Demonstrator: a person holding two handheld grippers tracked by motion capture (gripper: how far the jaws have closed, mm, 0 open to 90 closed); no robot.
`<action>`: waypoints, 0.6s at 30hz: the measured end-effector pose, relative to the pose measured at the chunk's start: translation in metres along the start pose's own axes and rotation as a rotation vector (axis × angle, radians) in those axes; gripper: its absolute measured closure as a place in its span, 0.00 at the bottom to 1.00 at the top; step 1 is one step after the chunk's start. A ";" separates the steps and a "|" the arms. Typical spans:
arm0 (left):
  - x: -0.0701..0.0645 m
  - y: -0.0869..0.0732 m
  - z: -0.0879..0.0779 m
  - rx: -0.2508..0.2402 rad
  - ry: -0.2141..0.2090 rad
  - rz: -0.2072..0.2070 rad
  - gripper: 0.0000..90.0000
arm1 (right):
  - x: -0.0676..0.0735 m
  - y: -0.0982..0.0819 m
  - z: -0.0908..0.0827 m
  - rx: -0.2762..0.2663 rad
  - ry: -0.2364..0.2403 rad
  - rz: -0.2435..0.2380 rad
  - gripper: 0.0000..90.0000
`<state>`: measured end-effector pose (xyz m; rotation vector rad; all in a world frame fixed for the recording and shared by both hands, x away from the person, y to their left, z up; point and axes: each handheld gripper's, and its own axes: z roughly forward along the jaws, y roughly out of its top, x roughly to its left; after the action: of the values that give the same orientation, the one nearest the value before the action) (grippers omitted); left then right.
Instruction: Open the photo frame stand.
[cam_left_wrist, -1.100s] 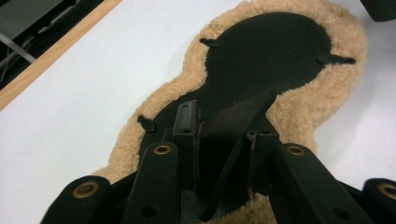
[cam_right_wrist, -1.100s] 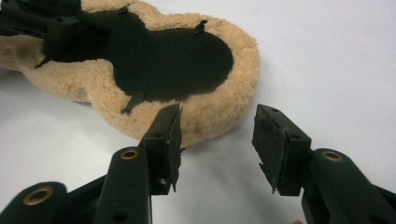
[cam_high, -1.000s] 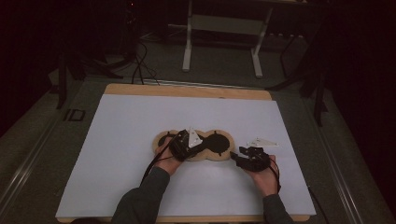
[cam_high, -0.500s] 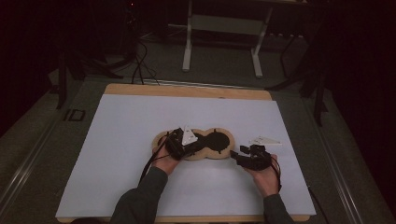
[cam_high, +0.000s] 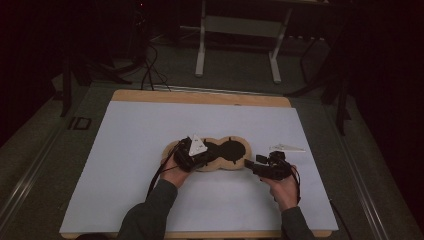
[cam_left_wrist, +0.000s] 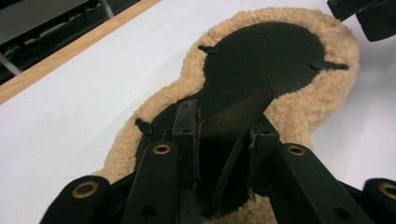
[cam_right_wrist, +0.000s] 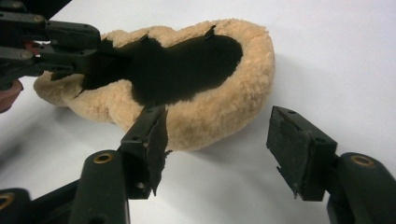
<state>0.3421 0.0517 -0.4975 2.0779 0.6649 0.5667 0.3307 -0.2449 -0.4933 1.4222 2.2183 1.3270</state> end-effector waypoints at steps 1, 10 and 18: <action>0.000 0.000 0.000 -0.001 0.000 0.000 0.79 | 0.000 0.001 0.000 0.001 0.007 0.006 0.40; 0.002 -0.005 -0.007 -0.041 -0.014 -0.020 0.79 | 0.003 0.007 0.006 0.020 0.034 0.028 0.36; 0.004 -0.010 -0.011 -0.077 -0.023 -0.040 0.79 | 0.003 0.016 0.011 0.033 0.058 0.056 0.34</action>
<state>0.3359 0.0653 -0.4995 1.9920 0.6599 0.5369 0.3450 -0.2338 -0.4864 1.4856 2.2627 1.3725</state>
